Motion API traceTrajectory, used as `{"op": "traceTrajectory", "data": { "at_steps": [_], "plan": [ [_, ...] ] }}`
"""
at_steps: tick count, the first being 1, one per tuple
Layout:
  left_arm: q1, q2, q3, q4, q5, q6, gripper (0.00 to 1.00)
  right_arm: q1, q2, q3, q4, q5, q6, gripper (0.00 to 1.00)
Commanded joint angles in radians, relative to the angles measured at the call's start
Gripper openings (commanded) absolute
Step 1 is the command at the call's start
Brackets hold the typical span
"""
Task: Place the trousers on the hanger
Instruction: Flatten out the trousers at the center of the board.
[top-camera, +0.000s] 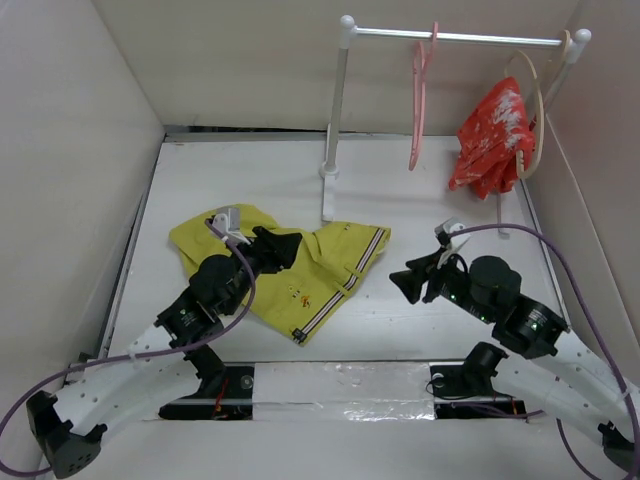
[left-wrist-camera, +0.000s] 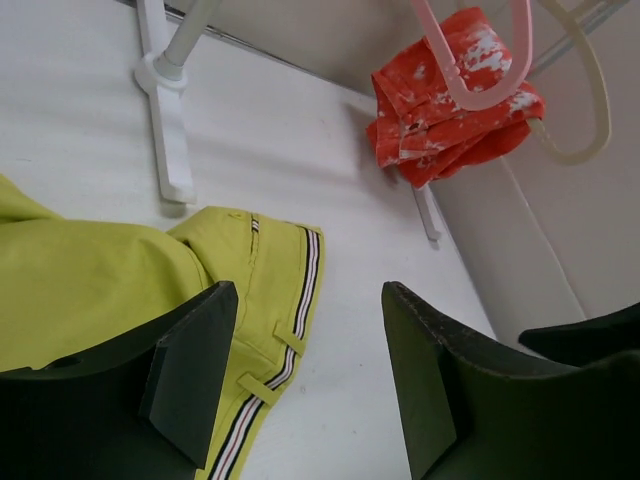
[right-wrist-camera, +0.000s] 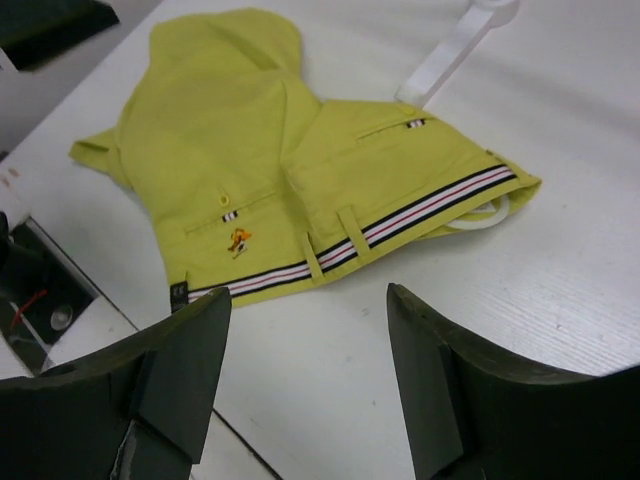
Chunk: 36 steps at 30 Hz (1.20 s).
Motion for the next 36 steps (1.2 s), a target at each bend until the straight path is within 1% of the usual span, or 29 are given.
{"op": "traceTrajectory", "data": {
  "at_steps": [1, 2, 3, 4, 5, 6, 9, 11, 13, 14, 15, 18, 19, 20, 21, 22, 23, 24, 25, 26, 27, 28, 29, 31, 32, 34, 35, 36],
  "plan": [
    [0.005, -0.061, -0.010, -0.115, -0.044, -0.026, 0.57, 0.017, 0.048, 0.074, -0.005, -0.076, -0.054, 0.58],
    [0.005, -0.088, 0.014, -0.153, -0.073, -0.026, 0.57, 0.017, 0.051, 0.088, -0.005, -0.078, -0.064, 0.53],
    [0.005, -0.103, 0.028, -0.186, -0.093, -0.038, 0.55, 0.017, 0.050, 0.111, -0.003, -0.127, -0.071, 0.38],
    [0.005, -0.120, 0.041, -0.260, -0.110, -0.050, 0.53, 0.017, 0.051, 0.121, -0.005, -0.139, -0.083, 0.30],
    [0.005, -0.168, 0.045, -0.284, -0.139, -0.062, 0.52, 0.017, 0.051, 0.132, -0.011, -0.150, -0.091, 0.24],
    [0.005, -0.197, 0.044, -0.299, -0.153, -0.076, 0.48, 0.017, 0.053, 0.160, -0.020, -0.164, -0.096, 0.14],
    [0.005, -0.314, 0.053, -0.341, -0.196, -0.090, 0.43, 0.017, 0.048, 0.200, -0.052, -0.178, -0.113, 0.02],
    [0.005, -0.370, 0.087, -0.381, -0.222, -0.084, 0.37, 0.017, 0.045, 0.226, -0.051, -0.198, -0.127, 0.00],
    [0.005, -0.392, 0.105, -0.417, -0.240, -0.090, 0.28, 0.035, 0.065, 0.246, -0.048, -0.225, -0.137, 0.00],
    [0.005, -0.397, 0.113, -0.421, -0.256, -0.092, 0.25, 0.046, 0.077, 0.249, -0.040, -0.234, -0.139, 0.00],
    [0.005, -0.391, 0.117, -0.425, -0.266, -0.095, 0.19, 0.058, 0.114, 0.246, -0.024, -0.262, -0.140, 0.00],
    [0.005, -0.319, 0.134, -0.454, -0.276, -0.107, 0.13, 0.111, 0.201, 0.192, 0.084, -0.326, -0.125, 0.00],
    [0.005, -0.299, 0.134, -0.477, -0.277, -0.124, 0.11, 0.134, 0.279, 0.177, 0.146, -0.337, -0.107, 0.00],
    [0.005, -0.265, 0.130, -0.484, -0.264, -0.144, 0.09, 0.166, 0.319, 0.162, 0.174, -0.333, -0.101, 0.00],
    [0.005, -0.256, 0.124, -0.478, -0.253, -0.156, 0.08, 0.253, 0.356, 0.148, 0.194, -0.261, -0.097, 0.05],
    [0.005, -0.249, 0.118, -0.461, -0.247, -0.158, 0.08, 0.301, 0.419, 0.148, 0.211, -0.201, -0.097, 0.13],
    [0.005, -0.245, 0.113, -0.462, -0.250, -0.164, 0.10, 0.385, 0.448, 0.151, 0.227, -0.099, -0.102, 0.31],
    [0.005, -0.246, 0.113, -0.468, -0.256, -0.171, 0.11, 0.422, 0.506, 0.152, 0.242, -0.046, -0.104, 0.41],
    [0.005, -0.249, 0.113, -0.474, -0.262, -0.176, 0.13, 0.454, 0.507, 0.151, 0.256, -0.002, -0.104, 0.47],
    [0.005, -0.265, 0.101, -0.479, -0.272, -0.182, 0.16, 0.482, 0.574, 0.152, 0.268, 0.029, -0.104, 0.51],
    [0.005, -0.275, 0.091, -0.484, -0.277, -0.193, 0.21, 0.505, 0.611, 0.160, 0.277, 0.052, -0.104, 0.56],
    [0.005, -0.288, 0.081, -0.487, -0.280, -0.208, 0.24, 0.532, 0.649, 0.163, 0.305, 0.048, -0.104, 0.56],
    [0.005, -0.312, 0.059, -0.482, -0.283, -0.211, 0.27, 0.543, 0.727, 0.163, 0.326, 0.048, -0.099, 0.57],
    [0.005, -0.328, 0.052, -0.487, -0.288, -0.213, 0.34, 0.575, 0.807, 0.172, 0.369, 0.068, -0.094, 0.58],
    [0.005, -0.334, 0.061, -0.500, -0.296, -0.213, 0.35, 0.586, 0.893, 0.178, 0.378, 0.086, -0.094, 0.59],
    [0.005, -0.337, 0.067, -0.537, -0.300, -0.222, 0.35, 0.608, 0.980, 0.204, 0.371, 0.164, -0.088, 0.60],
    [0.005, -0.349, 0.061, -0.543, -0.299, -0.230, 0.35, 0.634, 1.023, 0.242, 0.360, 0.192, -0.085, 0.60],
    [0.005, -0.355, 0.056, -0.543, -0.294, -0.231, 0.35, 0.648, 1.098, 0.259, 0.354, 0.257, -0.085, 0.61]
  ]
}}
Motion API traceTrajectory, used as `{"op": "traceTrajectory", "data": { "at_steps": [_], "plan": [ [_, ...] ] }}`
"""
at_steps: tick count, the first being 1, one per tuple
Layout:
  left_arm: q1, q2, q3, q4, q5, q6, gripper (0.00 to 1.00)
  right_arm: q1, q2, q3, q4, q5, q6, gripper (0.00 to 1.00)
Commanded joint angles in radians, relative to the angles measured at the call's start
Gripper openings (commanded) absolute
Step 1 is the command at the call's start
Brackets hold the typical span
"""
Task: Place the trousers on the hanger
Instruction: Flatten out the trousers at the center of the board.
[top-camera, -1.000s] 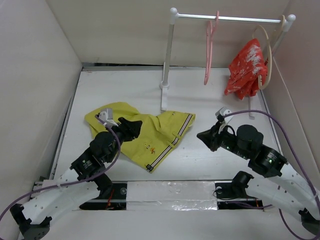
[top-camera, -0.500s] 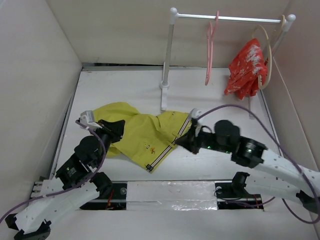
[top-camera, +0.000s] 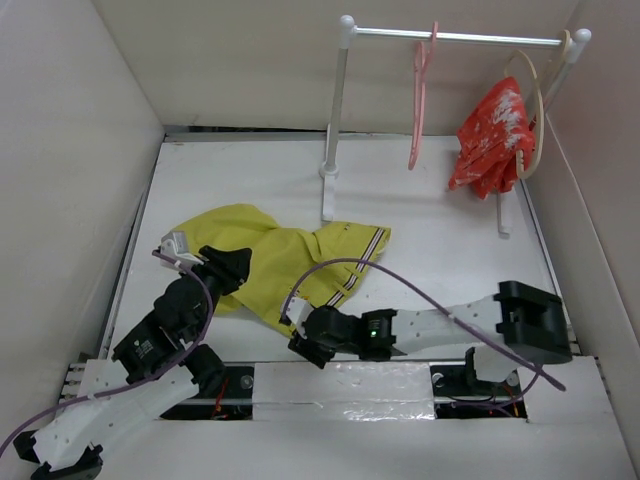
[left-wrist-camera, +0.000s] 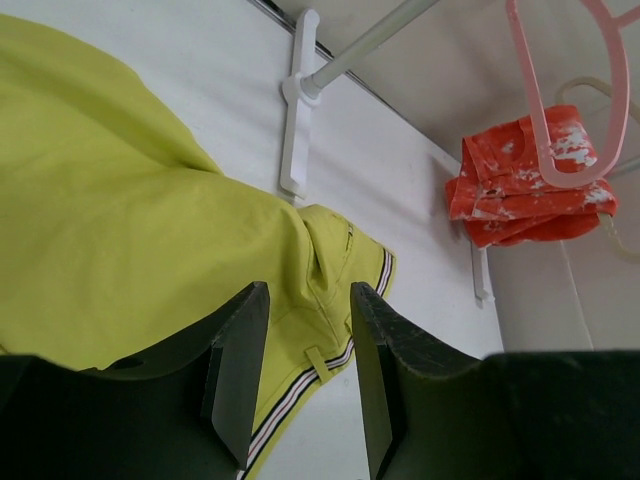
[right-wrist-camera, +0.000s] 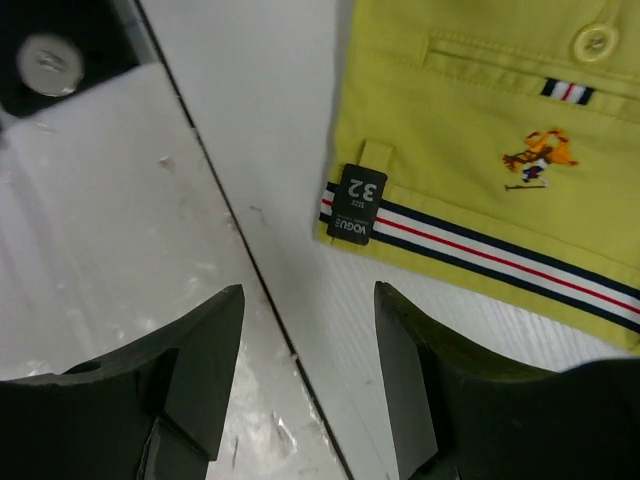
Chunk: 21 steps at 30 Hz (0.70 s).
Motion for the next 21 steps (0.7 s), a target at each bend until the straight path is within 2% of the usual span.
{"op": "traceTrajectory", "data": {
  "at_steps": [1, 8, 10, 15, 18, 19, 21],
  "plan": [
    [0.004, -0.027, -0.011, -0.012, -0.022, -0.027, 0.36, 0.061, 0.138, 0.097, 0.039, 0.205, 0.016, 0.61],
    [0.004, -0.043, -0.042, -0.009, 0.004, -0.026, 0.36, 0.104, 0.328, 0.199, 0.052, 0.361, 0.058, 0.62],
    [0.004, -0.034, -0.048, -0.003, 0.009, -0.026, 0.36, 0.104, 0.365, 0.220, 0.046, 0.419, 0.085, 0.58],
    [0.004, -0.041, -0.079, 0.014, 0.027, -0.029, 0.36, 0.104, 0.411, 0.269, -0.001, 0.567, 0.113, 0.55],
    [0.004, -0.044, -0.083, 0.031, 0.035, -0.024, 0.37, 0.104, 0.425, 0.274, -0.012, 0.575, 0.121, 0.55],
    [0.004, -0.041, -0.080, 0.026, 0.038, -0.023, 0.37, 0.104, 0.428, 0.271, 0.004, 0.564, 0.121, 0.54],
    [0.004, -0.049, -0.089, 0.026, 0.038, -0.024, 0.37, 0.086, 0.434, 0.257, 0.018, 0.541, 0.128, 0.43]
  ]
}}
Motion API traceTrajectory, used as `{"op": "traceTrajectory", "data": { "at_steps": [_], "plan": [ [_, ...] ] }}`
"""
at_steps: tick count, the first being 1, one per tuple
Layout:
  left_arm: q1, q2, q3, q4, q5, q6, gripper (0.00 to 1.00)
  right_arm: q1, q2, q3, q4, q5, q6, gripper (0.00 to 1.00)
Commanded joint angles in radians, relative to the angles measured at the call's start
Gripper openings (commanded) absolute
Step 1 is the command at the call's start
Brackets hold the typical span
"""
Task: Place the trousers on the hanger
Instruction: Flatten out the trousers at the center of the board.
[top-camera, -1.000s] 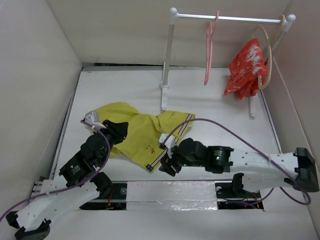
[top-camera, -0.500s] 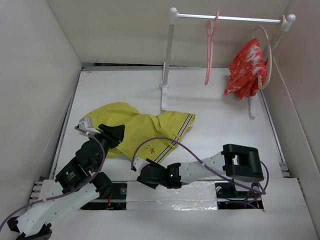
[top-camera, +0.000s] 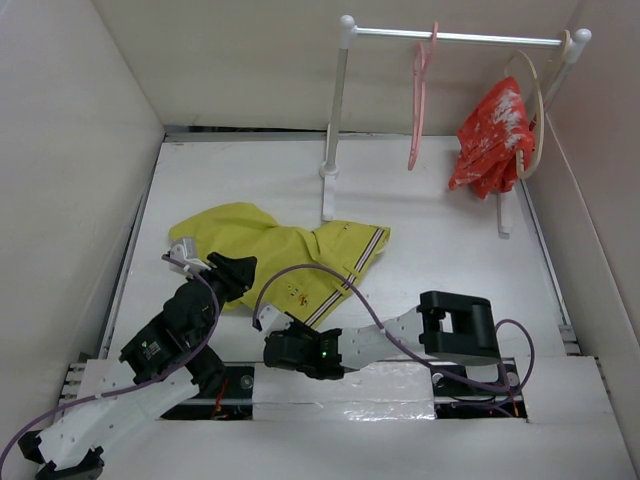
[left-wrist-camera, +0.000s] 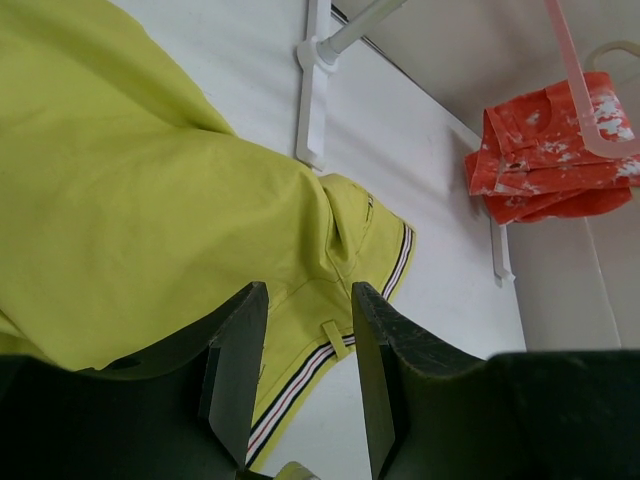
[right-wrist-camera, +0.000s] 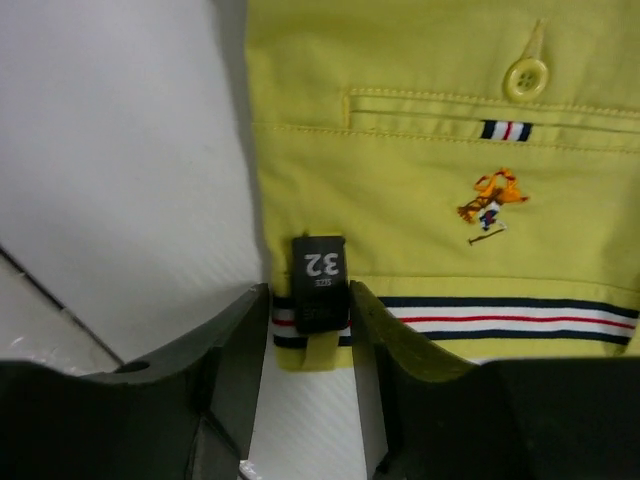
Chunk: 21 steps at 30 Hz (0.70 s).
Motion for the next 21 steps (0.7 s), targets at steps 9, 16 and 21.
{"op": "traceTrajectory", "data": {
  "at_steps": [9, 16, 21],
  "plan": [
    [0.004, -0.011, -0.036, 0.076, 0.033, 0.004, 0.38, -0.052, -0.201, 0.033, -0.093, 0.227, -0.012, 0.00],
    [0.004, 0.054, -0.038, 0.163, 0.100, 0.036, 0.40, -0.288, -0.519, 0.152, -0.091, 0.102, -0.240, 0.00],
    [0.004, 0.112, -0.053, 0.200, 0.174, 0.064, 0.45, -0.481, -0.545, 0.353, -0.165, -0.011, -0.285, 0.00]
  ]
}}
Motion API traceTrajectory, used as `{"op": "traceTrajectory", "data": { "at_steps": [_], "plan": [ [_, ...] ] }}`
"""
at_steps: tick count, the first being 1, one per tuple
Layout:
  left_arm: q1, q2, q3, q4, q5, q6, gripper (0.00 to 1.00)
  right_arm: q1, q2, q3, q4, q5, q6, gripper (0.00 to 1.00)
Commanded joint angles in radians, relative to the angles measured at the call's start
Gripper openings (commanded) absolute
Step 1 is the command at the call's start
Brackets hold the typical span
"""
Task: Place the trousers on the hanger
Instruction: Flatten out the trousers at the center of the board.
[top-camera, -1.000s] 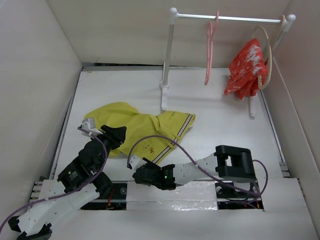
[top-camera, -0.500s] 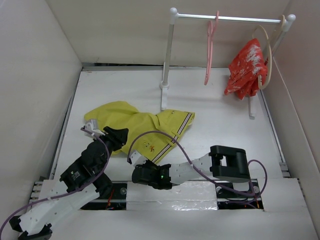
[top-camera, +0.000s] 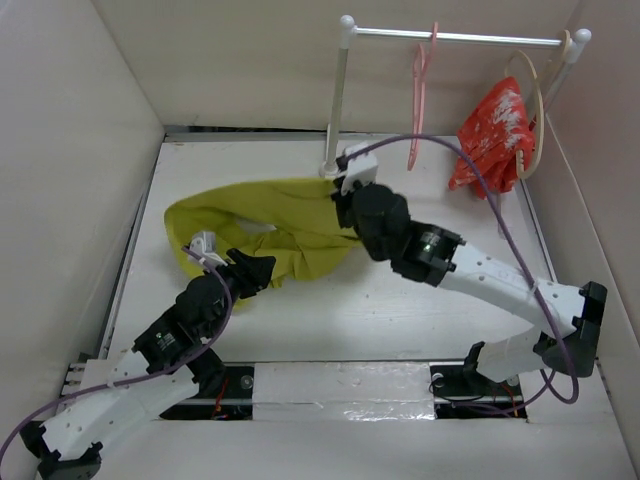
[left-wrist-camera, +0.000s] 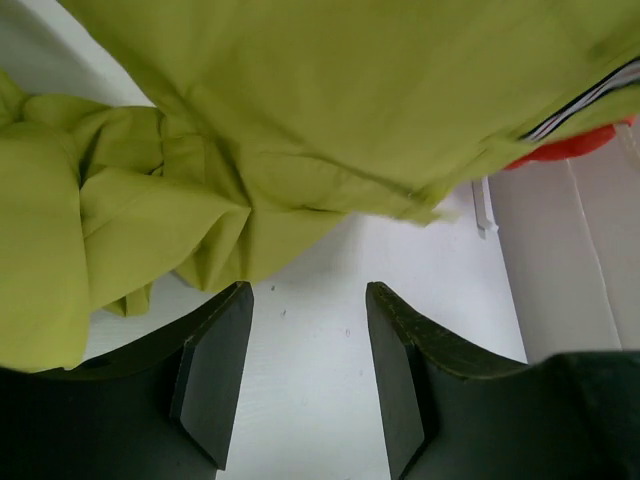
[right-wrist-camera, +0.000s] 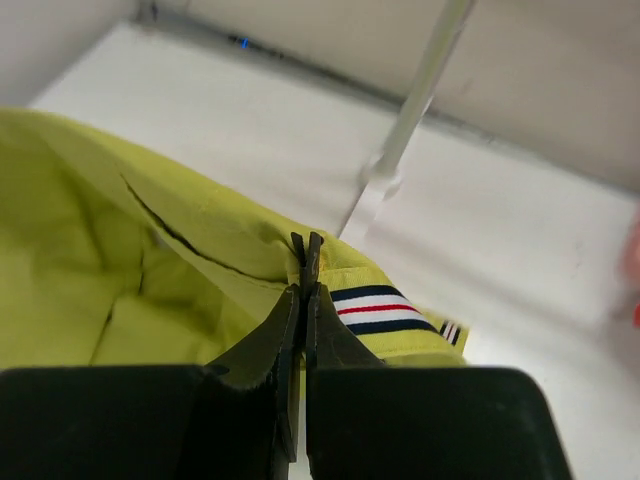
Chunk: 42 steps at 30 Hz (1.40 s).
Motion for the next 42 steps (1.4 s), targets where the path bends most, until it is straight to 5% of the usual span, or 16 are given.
{"op": "traceTrajectory", "data": {
  "at_steps": [1, 10, 15, 20, 30, 33, 34, 35, 36, 42],
  "plan": [
    [0.004, 0.043, -0.025, 0.082, 0.063, 0.030, 0.46, -0.062, 0.004, 0.132, -0.061, -0.054, -0.083, 0.00],
    [-0.006, 0.328, -0.177, 0.390, 0.161, 0.010, 0.60, -0.220, -0.005, 0.349, -0.157, -0.143, -0.096, 0.00],
    [-0.129, 0.622, -0.102, 0.475, 0.021, 0.009, 0.77, -0.231, -0.015, 0.329, -0.179, -0.146, -0.091, 0.00],
    [-0.129, 0.906, -0.021, 0.509, -0.026, -0.002, 0.78, -0.268, -0.043, 0.309, -0.177, -0.178, -0.079, 0.00],
    [-0.039, 1.023, 0.022, 0.690, -0.083, 0.009, 0.81, -0.291, -0.104, 0.237, -0.182, -0.223, -0.064, 0.00],
    [-0.039, 1.031, 0.060, 0.718, -0.098, 0.061, 0.49, -0.291, -0.115, 0.220, -0.196, -0.205, -0.062, 0.00],
    [-0.025, 1.032, 0.071, 0.707, -0.096, 0.076, 0.18, -0.291, -0.121, 0.209, -0.202, -0.196, -0.062, 0.00],
    [-0.014, 1.025, 0.083, 0.687, -0.072, 0.100, 0.06, -0.291, -0.127, 0.205, -0.207, -0.192, -0.061, 0.00],
    [-0.014, 1.012, 0.099, 0.661, -0.063, 0.107, 0.00, -0.291, -0.143, 0.200, -0.214, -0.189, -0.060, 0.00],
    [-0.126, 0.695, 0.037, 0.401, 0.091, 0.167, 0.00, -0.256, -0.235, 0.235, -0.306, -0.111, -0.059, 0.00]
  ]
}}
